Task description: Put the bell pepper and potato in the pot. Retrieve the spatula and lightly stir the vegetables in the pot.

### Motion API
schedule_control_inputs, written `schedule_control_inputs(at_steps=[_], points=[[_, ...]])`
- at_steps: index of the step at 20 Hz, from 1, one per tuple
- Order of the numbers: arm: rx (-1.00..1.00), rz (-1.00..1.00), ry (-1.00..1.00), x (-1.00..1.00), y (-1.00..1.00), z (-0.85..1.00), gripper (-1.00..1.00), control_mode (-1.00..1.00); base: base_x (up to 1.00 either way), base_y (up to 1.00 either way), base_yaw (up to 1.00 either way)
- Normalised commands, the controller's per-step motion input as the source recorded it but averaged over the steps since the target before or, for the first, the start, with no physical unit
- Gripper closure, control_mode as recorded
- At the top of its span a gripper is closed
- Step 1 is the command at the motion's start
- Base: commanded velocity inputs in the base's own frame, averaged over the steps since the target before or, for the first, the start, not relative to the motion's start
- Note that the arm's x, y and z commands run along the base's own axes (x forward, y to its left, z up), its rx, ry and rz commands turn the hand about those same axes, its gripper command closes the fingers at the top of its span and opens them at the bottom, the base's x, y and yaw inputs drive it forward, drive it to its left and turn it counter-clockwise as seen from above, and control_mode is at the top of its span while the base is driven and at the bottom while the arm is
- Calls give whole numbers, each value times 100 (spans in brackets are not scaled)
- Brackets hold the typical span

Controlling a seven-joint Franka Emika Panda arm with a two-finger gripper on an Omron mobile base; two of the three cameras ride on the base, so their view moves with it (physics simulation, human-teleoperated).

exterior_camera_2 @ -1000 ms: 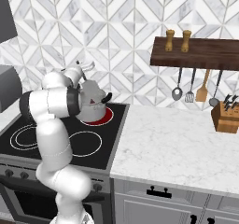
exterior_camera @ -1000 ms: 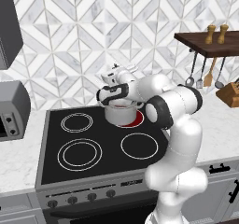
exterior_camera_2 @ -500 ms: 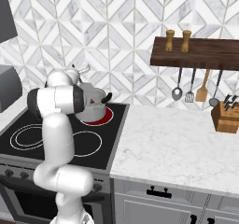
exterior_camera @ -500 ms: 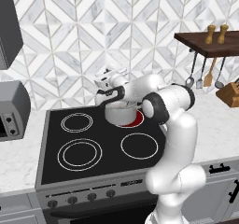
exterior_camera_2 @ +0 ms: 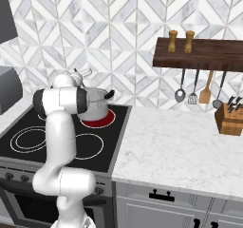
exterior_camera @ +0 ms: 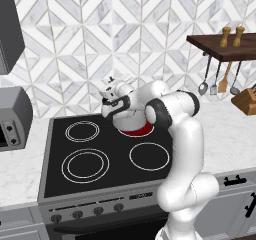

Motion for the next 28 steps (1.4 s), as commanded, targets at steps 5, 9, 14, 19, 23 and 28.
schedule_control_inputs(at_steps=[5, 9, 14, 19, 23, 28], points=[[0, 3, -3, 27, 0, -36, 100, -100, 0, 0, 0], [-3, 0, 2, -43, -26, -51, 100, -100, 0, 0, 0], [-1, 0, 3, -66, -36, -40, 100, -100, 0, 0, 0], [0, 0, 0, -18, -33, -41, 100, -100, 0, 0, 0], [2, 0, -9, 7, -1, -25, 100, -100, 0, 0, 0], [12, 3, -23, 15, 0, -35, 100, -100, 0, 0, 0]])
